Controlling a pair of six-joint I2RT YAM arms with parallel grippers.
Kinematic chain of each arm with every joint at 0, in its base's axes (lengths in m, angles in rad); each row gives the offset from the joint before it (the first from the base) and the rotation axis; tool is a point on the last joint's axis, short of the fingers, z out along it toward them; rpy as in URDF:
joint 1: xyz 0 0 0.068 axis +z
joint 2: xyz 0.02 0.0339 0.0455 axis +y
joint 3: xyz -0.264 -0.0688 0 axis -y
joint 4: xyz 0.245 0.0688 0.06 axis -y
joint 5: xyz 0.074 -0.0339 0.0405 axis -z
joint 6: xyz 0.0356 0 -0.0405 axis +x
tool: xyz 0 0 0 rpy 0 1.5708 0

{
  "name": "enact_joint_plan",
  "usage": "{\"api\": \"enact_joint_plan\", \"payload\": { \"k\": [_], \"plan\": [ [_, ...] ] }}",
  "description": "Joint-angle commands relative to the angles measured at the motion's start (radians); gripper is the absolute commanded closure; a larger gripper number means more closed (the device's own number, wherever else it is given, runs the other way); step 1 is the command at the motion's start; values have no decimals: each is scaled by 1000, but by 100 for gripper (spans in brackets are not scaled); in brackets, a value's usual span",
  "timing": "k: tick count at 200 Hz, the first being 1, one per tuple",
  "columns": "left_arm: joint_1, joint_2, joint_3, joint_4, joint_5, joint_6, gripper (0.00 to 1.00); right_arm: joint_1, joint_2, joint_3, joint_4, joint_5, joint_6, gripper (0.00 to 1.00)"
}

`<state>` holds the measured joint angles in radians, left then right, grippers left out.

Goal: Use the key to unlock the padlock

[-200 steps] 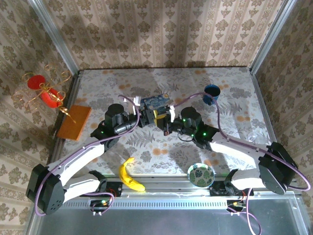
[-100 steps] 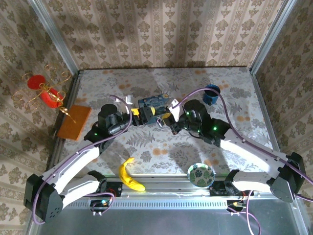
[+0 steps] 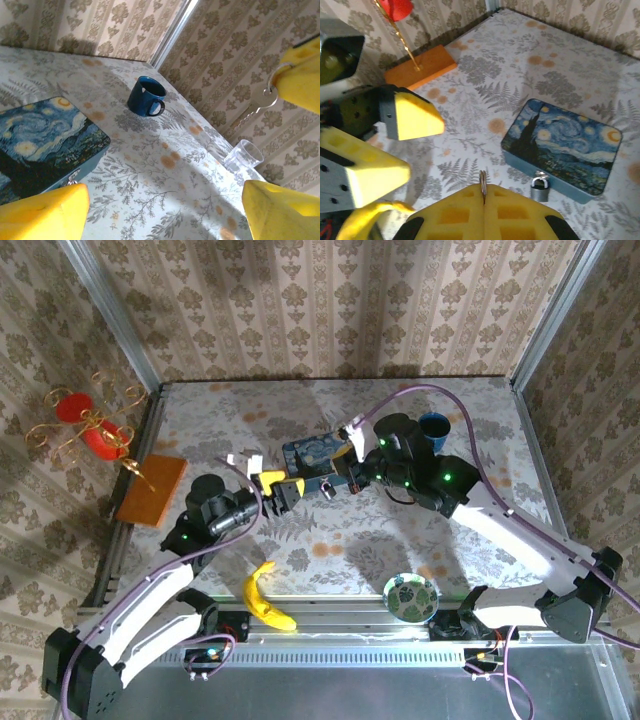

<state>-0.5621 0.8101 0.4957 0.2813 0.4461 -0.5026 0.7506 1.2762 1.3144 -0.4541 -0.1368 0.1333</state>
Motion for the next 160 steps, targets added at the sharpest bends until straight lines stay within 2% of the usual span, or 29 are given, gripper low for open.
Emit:
{"api": "enact_joint_plan", "payload": {
  "k": [1,34,75,91,116,141,160],
  "plan": [
    [-12,-6,-17,133,78,140,20,-7,-12,48,-45,-82,73,100],
    [-65,2,-17,181,50,312,22,-10,-25,55,-17,-194,107,100],
    [-99,55,6,249,131,364,25,-13,-47,26,35,-227,139,100],
    [-109,68,15,249,126,389,32,-16,-50,10,63,-243,153,100],
    [-121,82,30,254,101,419,52,-16,-50,-5,94,-264,168,100],
    [-143,98,52,247,106,447,51,-18,-50,-19,109,-270,173,100],
    [-143,131,84,230,164,419,50,-18,-54,-32,133,-296,163,100]
  ]
}}
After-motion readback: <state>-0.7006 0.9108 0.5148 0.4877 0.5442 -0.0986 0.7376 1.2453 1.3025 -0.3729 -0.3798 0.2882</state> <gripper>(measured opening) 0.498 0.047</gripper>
